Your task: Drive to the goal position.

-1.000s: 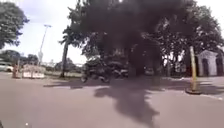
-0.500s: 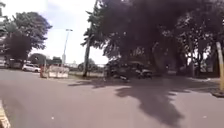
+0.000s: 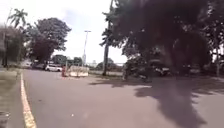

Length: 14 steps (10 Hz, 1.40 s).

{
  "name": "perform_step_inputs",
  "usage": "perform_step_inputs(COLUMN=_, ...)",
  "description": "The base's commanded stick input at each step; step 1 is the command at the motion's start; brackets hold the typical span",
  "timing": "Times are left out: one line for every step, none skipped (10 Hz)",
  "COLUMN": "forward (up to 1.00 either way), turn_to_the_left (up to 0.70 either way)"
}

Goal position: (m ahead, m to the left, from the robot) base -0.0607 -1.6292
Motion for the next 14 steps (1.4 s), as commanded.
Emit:
perform_step_inputs(forward=0.0, turn_to_the_left=0.45)
perform_step_inputs(forward=0.0, turn_to_the_left=0.45)
perform_step_inputs(forward=0.0, turn_to_the_left=0.45)
perform_step_inputs(forward=0.0, turn_to_the_left=0.45)
perform_step_inputs(forward=0.0, turn_to_the_left=0.45)
perform_step_inputs(forward=0.0, turn_to_the_left=0.45)
perform_step_inputs(forward=0.0, turn_to_the_left=0.43)
perform_step_inputs(forward=0.0, turn_to_the_left=0.29)
perform_step_inputs(forward=0.0, turn_to_the_left=0.16)
perform_step_inputs(forward=0.0, turn_to_the_left=0.04)
perform_step_inputs(forward=0.0, turn_to_the_left=0.0)
perform_step_inputs(forward=0.0, turn_to_the_left=0.0)
perform_step_inputs(forward=0.0, turn_to_the_left=0.0)
perform_step_inputs(forward=-0.11, turn_to_the_left=0.0)
